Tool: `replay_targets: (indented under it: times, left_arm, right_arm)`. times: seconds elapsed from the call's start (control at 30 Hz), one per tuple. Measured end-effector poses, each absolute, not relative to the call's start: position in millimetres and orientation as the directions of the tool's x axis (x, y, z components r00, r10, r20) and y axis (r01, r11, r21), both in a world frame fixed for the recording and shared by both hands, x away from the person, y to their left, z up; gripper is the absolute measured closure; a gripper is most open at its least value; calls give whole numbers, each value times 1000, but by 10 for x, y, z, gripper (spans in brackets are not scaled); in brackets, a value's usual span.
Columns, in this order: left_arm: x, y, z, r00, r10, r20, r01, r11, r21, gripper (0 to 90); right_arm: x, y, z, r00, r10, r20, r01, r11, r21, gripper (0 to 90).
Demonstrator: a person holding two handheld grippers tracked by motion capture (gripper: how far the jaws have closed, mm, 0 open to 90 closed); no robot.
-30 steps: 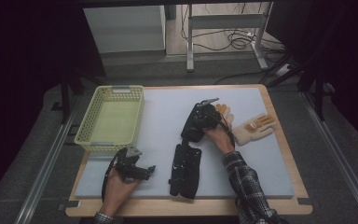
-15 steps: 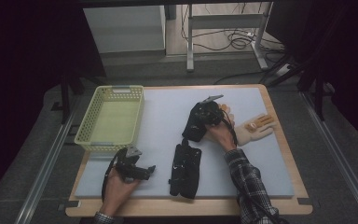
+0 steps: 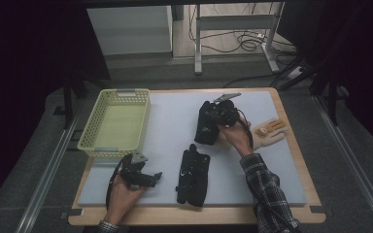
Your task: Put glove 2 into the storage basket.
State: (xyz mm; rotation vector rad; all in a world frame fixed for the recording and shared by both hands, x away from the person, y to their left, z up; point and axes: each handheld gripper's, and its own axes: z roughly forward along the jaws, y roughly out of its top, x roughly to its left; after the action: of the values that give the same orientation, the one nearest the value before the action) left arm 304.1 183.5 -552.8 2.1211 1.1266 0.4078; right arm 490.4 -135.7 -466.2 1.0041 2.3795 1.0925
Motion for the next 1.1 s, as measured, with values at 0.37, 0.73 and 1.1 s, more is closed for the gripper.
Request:
replay_targets:
  times: [0.37,0.73,1.1]
  left_arm:
    - [3040,1833,-5529,574,818,-44,600,-383,702,26]
    - [3039,1833,-5528,574,818,-44,601,-384,701,26]
    - [3040,1831,-5530,572,819,-44,600,-381,704,26]
  right_arm:
    - [4716,-1398,-4477,-722,691,27,440,429,789,814]
    - [4250,-1373,-4330,-770,635,62,414,423,806,813]
    - [3677,-1296,-4310,-803,589,95,402,417,815,814]
